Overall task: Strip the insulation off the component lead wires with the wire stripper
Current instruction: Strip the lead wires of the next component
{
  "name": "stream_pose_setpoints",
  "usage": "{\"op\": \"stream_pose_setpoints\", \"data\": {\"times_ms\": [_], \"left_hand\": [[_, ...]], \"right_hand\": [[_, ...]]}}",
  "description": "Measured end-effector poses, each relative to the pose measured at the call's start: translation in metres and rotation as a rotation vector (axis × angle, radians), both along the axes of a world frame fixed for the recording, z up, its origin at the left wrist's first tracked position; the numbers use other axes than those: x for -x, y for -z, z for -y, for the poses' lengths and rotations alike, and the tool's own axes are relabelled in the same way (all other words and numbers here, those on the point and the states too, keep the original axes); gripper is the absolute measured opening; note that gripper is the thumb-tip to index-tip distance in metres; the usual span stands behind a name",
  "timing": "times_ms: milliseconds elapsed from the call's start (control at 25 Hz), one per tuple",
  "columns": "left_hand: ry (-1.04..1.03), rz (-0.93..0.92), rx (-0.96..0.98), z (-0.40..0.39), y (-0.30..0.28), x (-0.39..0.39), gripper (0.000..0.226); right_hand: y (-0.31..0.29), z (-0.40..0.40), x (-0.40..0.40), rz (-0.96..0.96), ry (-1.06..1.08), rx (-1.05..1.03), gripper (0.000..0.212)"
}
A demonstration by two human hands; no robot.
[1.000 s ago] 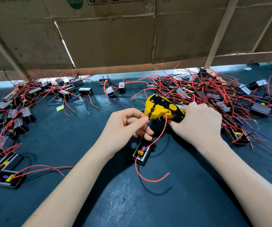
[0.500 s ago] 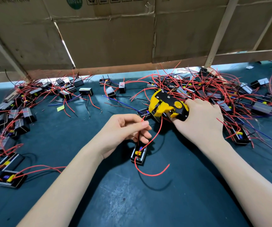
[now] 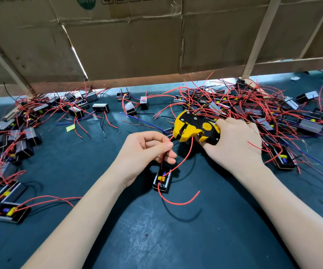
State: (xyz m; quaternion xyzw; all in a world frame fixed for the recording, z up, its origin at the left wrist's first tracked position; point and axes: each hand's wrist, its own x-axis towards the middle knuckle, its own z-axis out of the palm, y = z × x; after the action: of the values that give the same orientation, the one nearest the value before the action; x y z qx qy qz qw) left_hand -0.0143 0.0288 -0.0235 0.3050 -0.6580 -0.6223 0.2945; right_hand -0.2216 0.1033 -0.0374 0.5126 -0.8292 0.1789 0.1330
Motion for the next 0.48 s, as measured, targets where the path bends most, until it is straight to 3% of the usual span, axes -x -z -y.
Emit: {"op": "stream_pose_setpoints", "data": {"times_ms": [480], "left_hand": [[-0.087,-0.061,0.077,-0.0009,0.0026,0.0034,0.012]], "right_hand": [[-0.0023,-0.0014,-0.0010,-0.013,-0.020,-0.010,0.039]]}}
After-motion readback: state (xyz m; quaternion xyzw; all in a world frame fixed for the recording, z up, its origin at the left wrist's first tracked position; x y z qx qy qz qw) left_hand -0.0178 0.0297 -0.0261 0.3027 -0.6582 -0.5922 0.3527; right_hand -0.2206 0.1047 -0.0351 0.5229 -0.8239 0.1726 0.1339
